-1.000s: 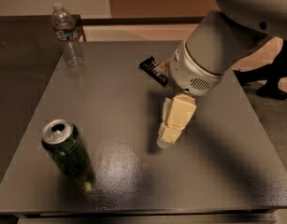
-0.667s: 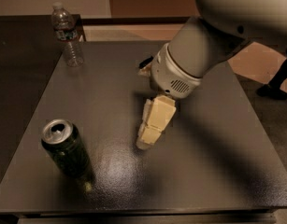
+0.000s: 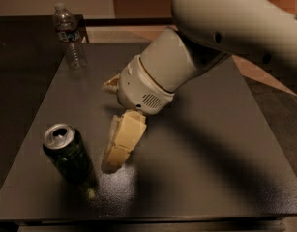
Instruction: Pick green can
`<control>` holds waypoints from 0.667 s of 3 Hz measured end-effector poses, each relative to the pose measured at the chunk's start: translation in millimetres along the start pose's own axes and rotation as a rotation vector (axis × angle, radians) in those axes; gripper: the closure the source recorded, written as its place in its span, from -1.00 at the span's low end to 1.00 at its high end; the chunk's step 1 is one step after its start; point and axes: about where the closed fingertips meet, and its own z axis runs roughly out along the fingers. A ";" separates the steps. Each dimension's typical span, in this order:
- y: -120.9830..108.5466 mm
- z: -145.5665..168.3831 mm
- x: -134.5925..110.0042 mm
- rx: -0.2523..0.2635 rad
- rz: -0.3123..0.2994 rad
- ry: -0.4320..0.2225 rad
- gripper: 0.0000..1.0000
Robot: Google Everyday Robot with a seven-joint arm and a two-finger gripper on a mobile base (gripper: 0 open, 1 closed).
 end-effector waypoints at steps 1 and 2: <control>21.5 28.2 -26.1 -0.055 -0.057 -0.058 -1.00; 34.6 51.9 -40.5 -0.075 -0.107 -0.095 -1.00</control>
Offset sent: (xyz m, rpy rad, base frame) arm -0.0595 0.0884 -0.0234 0.1525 -0.0196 0.1840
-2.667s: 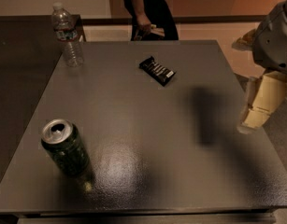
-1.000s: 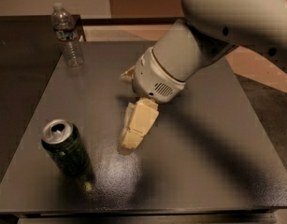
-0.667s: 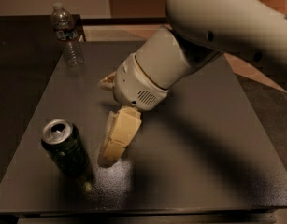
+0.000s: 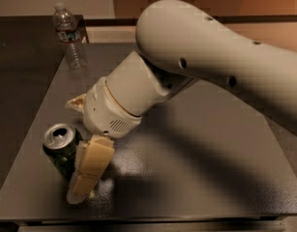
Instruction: Pick green can
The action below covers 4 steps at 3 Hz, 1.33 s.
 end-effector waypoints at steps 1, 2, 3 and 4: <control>2.6 15.0 -7.4 0.002 -0.027 -0.023 -0.66; 0.1 19.6 -9.6 0.019 -0.033 -0.042 -0.20; -6.6 16.0 -9.8 0.044 -0.024 -0.056 0.28; -19.1 -0.4 -13.1 0.064 -0.001 -0.056 0.73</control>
Offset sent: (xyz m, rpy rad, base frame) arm -0.0001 0.0241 -0.0103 0.0816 -0.0252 -0.0089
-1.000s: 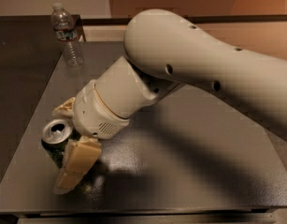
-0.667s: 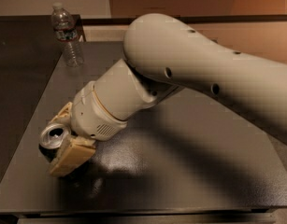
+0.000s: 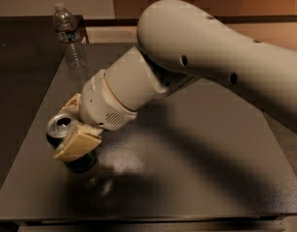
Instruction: Pick green can
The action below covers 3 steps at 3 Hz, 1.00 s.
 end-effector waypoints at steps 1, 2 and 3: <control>-19.8 -30.0 -12.6 0.035 0.012 -0.010 1.00; -37.4 -60.9 -29.5 0.061 0.005 -0.028 1.00; -57.7 -100.7 -49.1 0.084 -0.011 -0.060 1.00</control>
Offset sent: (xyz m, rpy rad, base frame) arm 0.0664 -0.0375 0.1031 0.0723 -0.0393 -0.0729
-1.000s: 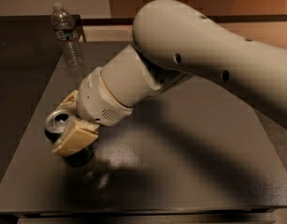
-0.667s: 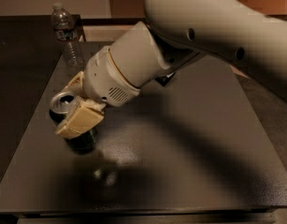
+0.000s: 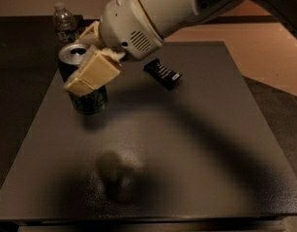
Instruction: Pick green can
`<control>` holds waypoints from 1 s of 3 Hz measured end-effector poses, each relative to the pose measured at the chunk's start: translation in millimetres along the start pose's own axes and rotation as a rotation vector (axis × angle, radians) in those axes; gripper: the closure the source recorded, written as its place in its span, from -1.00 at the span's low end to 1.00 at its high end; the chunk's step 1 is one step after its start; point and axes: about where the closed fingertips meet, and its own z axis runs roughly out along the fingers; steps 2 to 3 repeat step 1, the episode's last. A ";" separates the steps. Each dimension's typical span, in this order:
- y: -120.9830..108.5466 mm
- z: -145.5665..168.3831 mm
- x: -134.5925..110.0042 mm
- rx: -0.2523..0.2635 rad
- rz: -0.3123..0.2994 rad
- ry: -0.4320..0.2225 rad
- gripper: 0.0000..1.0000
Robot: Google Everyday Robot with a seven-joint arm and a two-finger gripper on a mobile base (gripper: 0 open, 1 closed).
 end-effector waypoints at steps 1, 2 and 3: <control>0.0 -0.7 -1.3 0.002 -0.002 -0.001 1.00; 0.0 -0.7 -1.3 0.002 -0.002 -0.001 1.00; 0.0 -0.7 -1.3 0.002 -0.002 -0.001 1.00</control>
Offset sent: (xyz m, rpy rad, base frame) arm 0.0000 0.0000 0.0000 0.0000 0.0000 0.0000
